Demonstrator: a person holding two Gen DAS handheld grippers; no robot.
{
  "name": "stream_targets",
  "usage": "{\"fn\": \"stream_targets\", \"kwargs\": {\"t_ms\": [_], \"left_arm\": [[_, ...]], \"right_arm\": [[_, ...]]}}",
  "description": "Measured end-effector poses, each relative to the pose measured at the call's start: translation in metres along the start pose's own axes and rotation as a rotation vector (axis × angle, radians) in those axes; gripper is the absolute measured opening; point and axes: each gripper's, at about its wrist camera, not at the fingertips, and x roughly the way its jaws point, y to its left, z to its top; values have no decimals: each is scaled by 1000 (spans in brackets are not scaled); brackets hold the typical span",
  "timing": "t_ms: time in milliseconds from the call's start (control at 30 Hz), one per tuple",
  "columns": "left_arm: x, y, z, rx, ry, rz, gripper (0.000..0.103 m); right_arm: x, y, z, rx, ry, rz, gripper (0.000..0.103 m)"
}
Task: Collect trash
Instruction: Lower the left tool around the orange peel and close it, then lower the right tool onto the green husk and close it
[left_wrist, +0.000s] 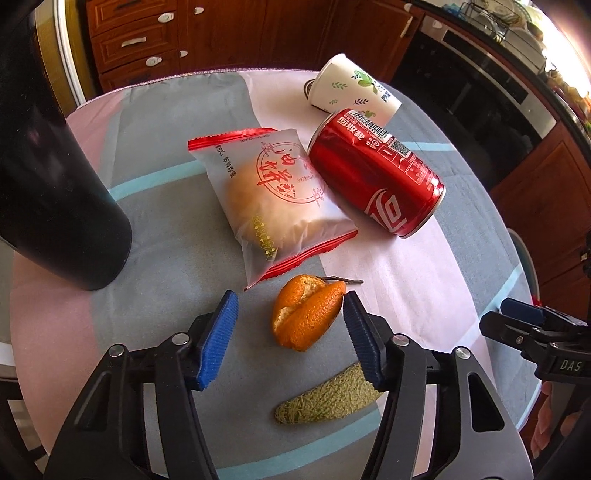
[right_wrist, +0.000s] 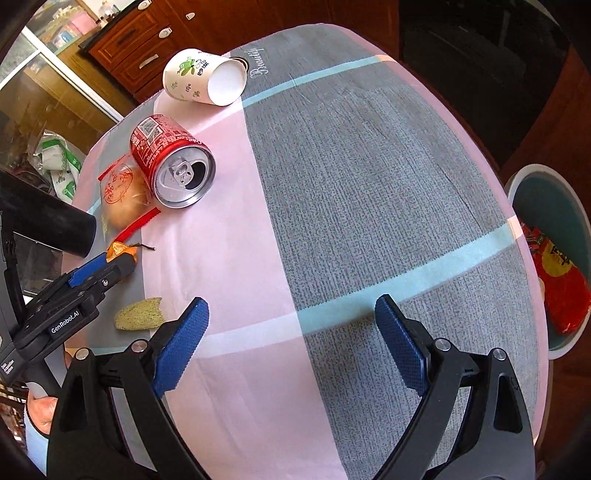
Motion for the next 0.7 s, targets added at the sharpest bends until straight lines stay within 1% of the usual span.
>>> {"fn": "stream_targets", "kwargs": {"t_ms": [33,67,100,167,333,433,600,700], "left_arm": [[0,0,0,3,-1,-1,48],[-1,-1,0,5,-1,2,31],[-2,-1,-1,4,-2,1,27],[-6,-1,-4,0,-6,-5,24],[-13,2,-17,12,9,-15,22],[-18,4,-26,23,33,-46,23],[-26,3,-45,53,56,-68,23],[-31,0,-58,55,71,-91,23]], "right_arm": [[0,0,0,-1,1,-1,87],[1,0,-1,-1,3,-1,87],[1,1,-2,-2,3,-2,87],[1,4,-4,-9,6,-2,87],[-1,14,-10,-32,19,8,87],[-2,21,-14,-42,25,17,87],[-8,34,-22,-75,12,33,87],[-11,37,-27,-77,13,49,87]]}}
